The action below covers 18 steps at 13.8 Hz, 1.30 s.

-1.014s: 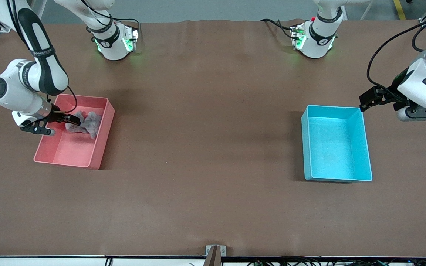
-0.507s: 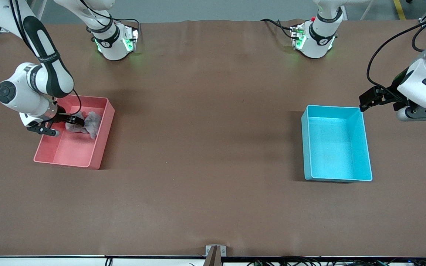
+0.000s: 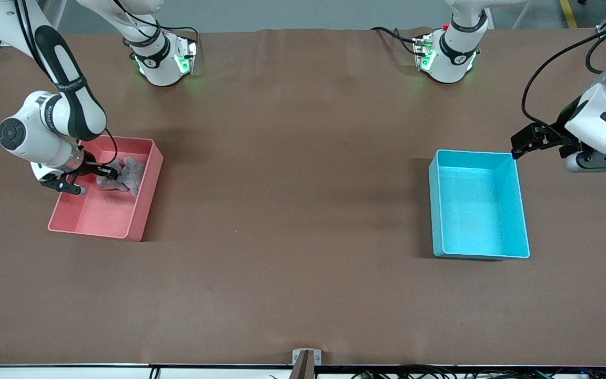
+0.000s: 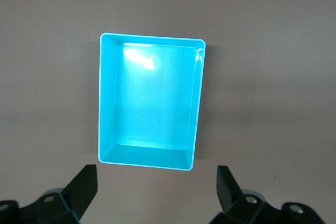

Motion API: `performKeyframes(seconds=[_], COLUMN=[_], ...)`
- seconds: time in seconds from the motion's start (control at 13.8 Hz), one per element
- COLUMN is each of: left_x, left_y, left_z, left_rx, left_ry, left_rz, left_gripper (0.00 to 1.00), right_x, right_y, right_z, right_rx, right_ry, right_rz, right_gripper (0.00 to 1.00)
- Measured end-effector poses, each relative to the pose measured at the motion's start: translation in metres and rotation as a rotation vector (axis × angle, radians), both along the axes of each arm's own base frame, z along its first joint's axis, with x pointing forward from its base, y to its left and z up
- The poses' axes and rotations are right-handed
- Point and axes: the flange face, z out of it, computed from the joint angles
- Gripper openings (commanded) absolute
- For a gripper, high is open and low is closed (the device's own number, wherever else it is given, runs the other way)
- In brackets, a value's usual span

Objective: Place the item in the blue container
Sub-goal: 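Lift the toy with the right gripper while the left gripper approaches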

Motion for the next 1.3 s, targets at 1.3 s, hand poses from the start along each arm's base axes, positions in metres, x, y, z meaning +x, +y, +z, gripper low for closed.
performKeyframes(seconds=[1.3], left_x=[0.023], left_y=[-0.17], left_z=[-0.126], left_rx=[-0.072], left_ry=[0.073], left_rz=[0.136], left_gripper=[1.0], right_x=[0.091], right_y=[0.274], right_z=[0.196], right_rx=[-0.062], right_ry=[-0.03], right_rz=[-0.326], right_gripper=[0.03])
